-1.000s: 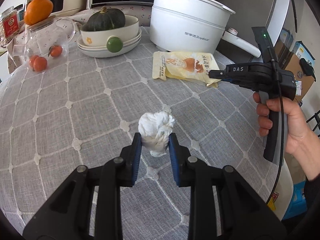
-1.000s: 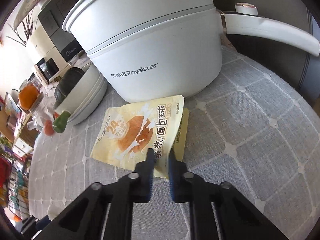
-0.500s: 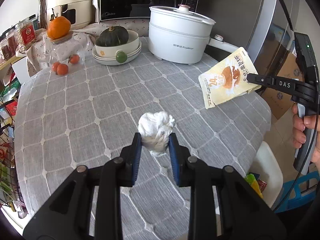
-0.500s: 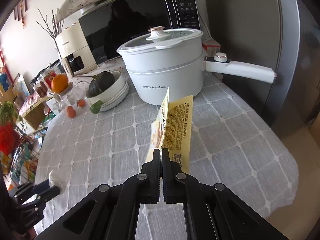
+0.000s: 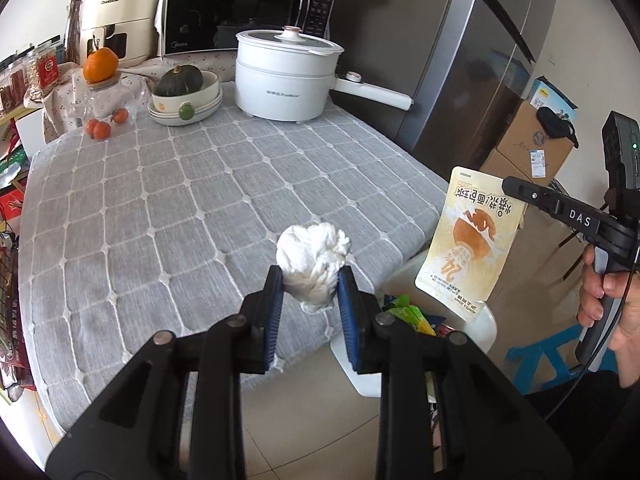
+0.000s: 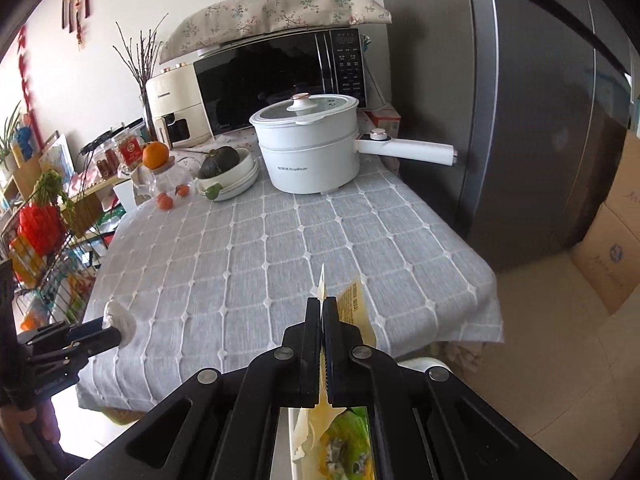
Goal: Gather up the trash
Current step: 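Carry both items to the bin and open the left gripper to drop the tissue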
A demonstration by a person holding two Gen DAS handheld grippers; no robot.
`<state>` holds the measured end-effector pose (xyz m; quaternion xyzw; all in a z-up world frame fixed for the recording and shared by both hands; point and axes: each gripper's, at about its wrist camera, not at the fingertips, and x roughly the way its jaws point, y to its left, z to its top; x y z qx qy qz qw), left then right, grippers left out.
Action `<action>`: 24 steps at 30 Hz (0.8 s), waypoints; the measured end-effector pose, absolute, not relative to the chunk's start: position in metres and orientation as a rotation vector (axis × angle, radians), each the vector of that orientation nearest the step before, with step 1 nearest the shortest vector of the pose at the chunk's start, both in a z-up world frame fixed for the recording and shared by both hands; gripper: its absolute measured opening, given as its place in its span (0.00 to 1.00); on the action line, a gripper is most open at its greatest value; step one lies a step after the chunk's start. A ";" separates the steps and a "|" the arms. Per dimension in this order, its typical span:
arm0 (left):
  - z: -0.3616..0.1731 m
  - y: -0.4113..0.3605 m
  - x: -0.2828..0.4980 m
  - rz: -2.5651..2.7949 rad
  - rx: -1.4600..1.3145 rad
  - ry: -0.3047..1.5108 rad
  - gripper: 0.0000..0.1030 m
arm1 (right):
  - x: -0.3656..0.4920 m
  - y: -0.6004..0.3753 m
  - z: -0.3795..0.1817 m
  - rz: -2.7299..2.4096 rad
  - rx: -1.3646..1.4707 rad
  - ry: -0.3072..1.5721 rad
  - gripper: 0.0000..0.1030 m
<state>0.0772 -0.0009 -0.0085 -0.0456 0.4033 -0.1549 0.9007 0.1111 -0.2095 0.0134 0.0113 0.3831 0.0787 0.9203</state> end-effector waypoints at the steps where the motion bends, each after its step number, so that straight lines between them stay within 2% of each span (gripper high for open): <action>1: -0.010 -0.006 0.074 -0.333 -0.090 0.835 0.28 | 0.102 -0.215 0.013 0.151 0.021 0.784 0.02; 19: -0.074 -0.133 0.059 -0.580 0.122 0.961 0.29 | 0.051 -0.286 -0.011 -0.016 -0.007 0.836 0.02; 22: -0.086 -0.149 0.063 -0.619 0.141 0.979 0.34 | 0.049 -0.292 -0.013 -0.030 -0.013 0.843 0.02; 24: -0.092 -0.156 0.066 -0.616 0.155 0.999 0.45 | 0.049 -0.296 -0.014 -0.039 -0.006 0.848 0.02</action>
